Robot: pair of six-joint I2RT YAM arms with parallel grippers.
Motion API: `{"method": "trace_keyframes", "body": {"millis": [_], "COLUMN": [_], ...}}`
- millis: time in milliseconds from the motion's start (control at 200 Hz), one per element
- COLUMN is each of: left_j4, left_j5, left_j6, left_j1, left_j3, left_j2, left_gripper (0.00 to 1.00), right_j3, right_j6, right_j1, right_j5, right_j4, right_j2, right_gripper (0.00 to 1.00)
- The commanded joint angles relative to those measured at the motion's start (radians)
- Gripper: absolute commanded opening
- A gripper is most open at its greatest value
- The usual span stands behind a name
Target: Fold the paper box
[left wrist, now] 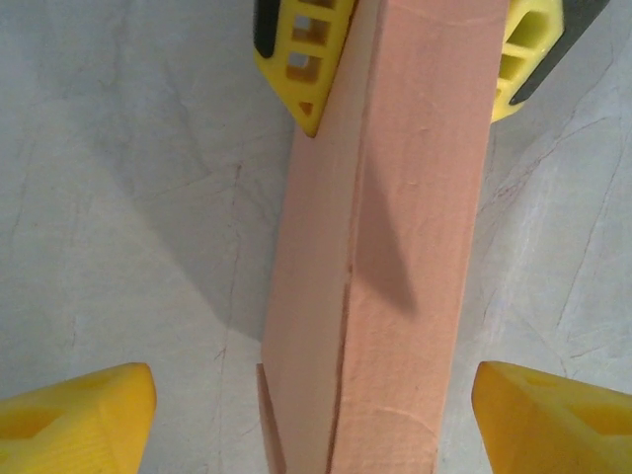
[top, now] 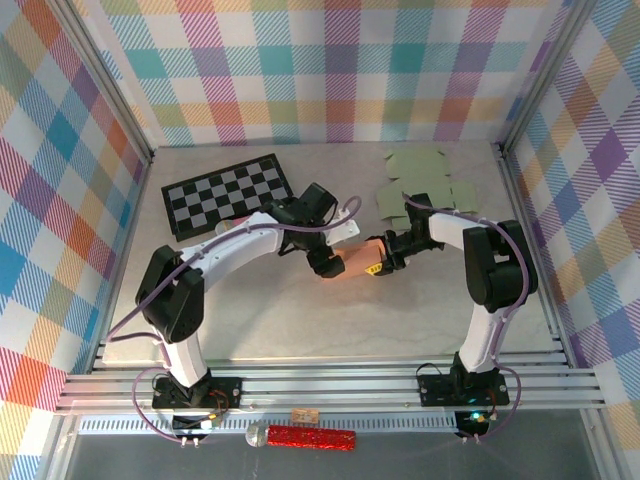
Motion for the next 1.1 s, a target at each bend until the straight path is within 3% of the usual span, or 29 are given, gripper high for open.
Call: {"method": "trace_keyframes", "body": {"millis": [0, 515, 840, 910, 1095], "left_j4": [0.007, 0.084, 0.086, 0.083, 0.084], "left_j5": [-0.026, -0.104, -0.094, -0.094, -0.094], "left_j6": [0.012, 0.007, 0.004, 0.006, 0.009], "left_j1": [-0.021, -0.05, -0.053, -0.055, -0.055], "left_j3": [0.019, -0.041, -0.049, -0.05, -0.052], "left_j2": [0.015, 0.034, 0.027, 0.025, 0.019], "left_gripper": [0.81, 0.74, 0.72, 0.72, 0.7], "right_j3": [0.029, 0.144, 0.239, 0.241, 0.155], "right_j6": [-0.02, -0.204, -0.511, -0.589, -0.893], "right_j1": [-0.007, -0.028, -0.053, -0.053, -0.025], "right_j5": [0.007, 0.1, 0.46, 0.531, 0.693], "right_j4": [-0.04, -0.241, -0.458, -0.451, -0.307], "right_j2": [0.016, -0.049, -0.284, -0.34, -0.503], "right_gripper": [0.51, 0.66, 0.7, 0.66, 0.4]}}
